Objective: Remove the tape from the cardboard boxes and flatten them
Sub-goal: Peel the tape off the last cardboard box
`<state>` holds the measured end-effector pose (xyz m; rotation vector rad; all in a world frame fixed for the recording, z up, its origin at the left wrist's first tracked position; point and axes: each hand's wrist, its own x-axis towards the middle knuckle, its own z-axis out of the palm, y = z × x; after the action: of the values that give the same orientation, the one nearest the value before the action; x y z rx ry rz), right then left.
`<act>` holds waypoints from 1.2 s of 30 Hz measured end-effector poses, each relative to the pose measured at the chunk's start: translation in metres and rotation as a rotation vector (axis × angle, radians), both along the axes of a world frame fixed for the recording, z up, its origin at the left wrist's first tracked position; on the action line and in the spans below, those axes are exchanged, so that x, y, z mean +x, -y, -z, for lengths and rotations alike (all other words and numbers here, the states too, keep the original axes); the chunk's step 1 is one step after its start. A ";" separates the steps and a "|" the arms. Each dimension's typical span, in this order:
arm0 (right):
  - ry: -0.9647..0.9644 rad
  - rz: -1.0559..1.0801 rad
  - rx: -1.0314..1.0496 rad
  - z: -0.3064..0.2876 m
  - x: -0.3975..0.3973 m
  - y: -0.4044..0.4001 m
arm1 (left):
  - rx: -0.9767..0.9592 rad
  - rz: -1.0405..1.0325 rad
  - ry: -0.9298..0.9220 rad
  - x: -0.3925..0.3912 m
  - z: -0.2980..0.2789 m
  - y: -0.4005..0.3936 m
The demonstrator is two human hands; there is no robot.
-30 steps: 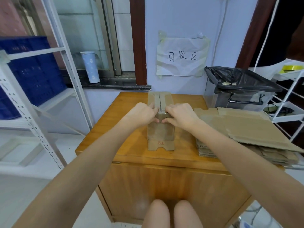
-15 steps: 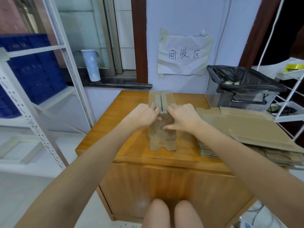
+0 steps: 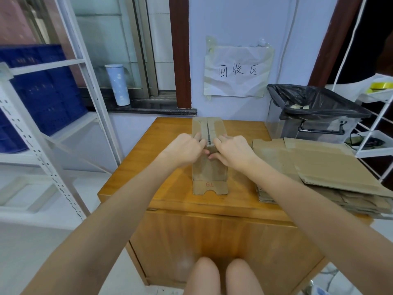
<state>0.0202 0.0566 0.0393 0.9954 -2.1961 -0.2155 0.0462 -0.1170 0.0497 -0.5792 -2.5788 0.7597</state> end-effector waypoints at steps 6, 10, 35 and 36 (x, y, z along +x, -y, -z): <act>-0.034 -0.049 0.009 0.003 0.000 0.001 | 0.205 0.078 0.011 -0.002 0.000 0.008; 0.011 -0.092 0.007 0.001 -0.003 0.000 | 0.183 0.063 0.111 -0.004 -0.007 0.014; 0.184 0.045 0.053 -0.015 0.015 -0.004 | 0.048 -0.018 0.014 0.006 0.001 -0.004; 0.188 0.035 0.041 -0.016 0.017 -0.004 | 0.052 -0.021 0.013 0.005 0.000 -0.004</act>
<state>0.0371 0.0603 0.0555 1.0362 -2.3892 -0.1901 0.0514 -0.1133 0.0493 -0.5441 -2.6123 0.6956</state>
